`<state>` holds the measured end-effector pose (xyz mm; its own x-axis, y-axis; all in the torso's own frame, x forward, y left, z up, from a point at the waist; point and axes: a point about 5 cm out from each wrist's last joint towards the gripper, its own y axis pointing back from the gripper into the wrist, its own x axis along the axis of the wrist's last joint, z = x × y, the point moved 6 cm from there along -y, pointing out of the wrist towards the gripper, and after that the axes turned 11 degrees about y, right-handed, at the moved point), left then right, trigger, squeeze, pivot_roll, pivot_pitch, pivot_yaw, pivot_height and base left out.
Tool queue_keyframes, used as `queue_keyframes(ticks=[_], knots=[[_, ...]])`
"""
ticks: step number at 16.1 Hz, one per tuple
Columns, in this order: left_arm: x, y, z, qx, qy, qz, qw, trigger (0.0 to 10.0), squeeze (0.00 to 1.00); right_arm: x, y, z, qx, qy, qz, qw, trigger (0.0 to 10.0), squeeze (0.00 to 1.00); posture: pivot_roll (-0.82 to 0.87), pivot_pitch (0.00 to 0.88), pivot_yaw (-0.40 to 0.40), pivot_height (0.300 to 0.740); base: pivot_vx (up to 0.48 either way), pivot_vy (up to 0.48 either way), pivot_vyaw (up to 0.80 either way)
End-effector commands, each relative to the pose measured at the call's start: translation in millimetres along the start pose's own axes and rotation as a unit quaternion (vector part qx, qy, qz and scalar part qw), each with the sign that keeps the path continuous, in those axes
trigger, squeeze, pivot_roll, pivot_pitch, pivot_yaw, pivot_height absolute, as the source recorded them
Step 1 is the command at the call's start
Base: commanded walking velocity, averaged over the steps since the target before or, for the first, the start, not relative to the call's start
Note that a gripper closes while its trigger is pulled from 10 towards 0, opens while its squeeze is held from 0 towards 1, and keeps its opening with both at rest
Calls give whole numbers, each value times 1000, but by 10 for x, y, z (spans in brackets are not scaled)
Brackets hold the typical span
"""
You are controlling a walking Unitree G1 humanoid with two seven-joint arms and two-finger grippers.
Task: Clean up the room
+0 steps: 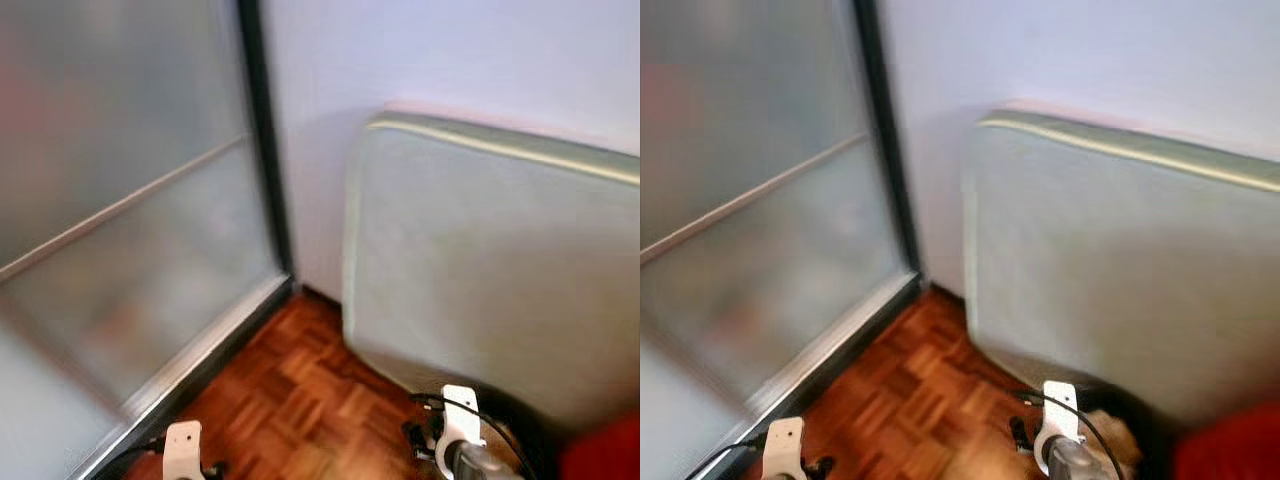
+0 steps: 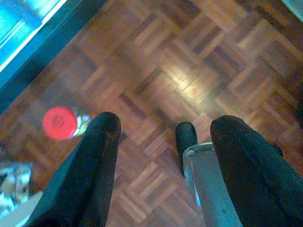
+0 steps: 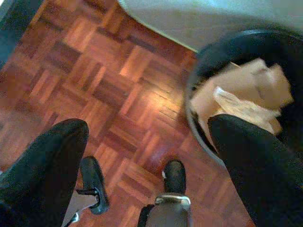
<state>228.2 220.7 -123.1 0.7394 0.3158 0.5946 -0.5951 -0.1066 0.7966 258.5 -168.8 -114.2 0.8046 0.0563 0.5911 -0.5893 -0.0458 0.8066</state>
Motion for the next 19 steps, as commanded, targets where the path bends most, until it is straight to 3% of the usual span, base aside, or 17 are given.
queue_keyframes(ticks=[1, 5, 14, 17, 19], knots=[[-1, 1, -12, 0, -10, -2, 1000, 10000, 0, 1, -3, -18, 1, -3, -3, 1000, 10000, 0, 18, 0, 58, 735, 0, 0, -781], [4, -1, -6, -4, -36, -5, 999, 10000, 0, -4, -3, -19, 1, -2, -4, 1000, 10000, 0, 19, 0, 58, 735, 0, 0, -781], [-12, -1, -3, -5, -35, -10, 999, 10000, 0, -5, -3, -18, 2, -1, -5, 1000, 10000, 0, 14, 0, 60, 735, 0, -29, -773], [13, -2, -11, -3, -55, -6, 998, 10000, 0, -4, -3, -21, 2, -2, -5, 1000, 10000, 0, 13, 0, 61, 735, 0, -124, -744], [3, -1, -11, -3, -41, -8, 999, 10000, 0, -3, -4, -23, 2, -2, -5, 1000, 10000, 0, 13, 0, 61, 735, 0, -206, -747]])
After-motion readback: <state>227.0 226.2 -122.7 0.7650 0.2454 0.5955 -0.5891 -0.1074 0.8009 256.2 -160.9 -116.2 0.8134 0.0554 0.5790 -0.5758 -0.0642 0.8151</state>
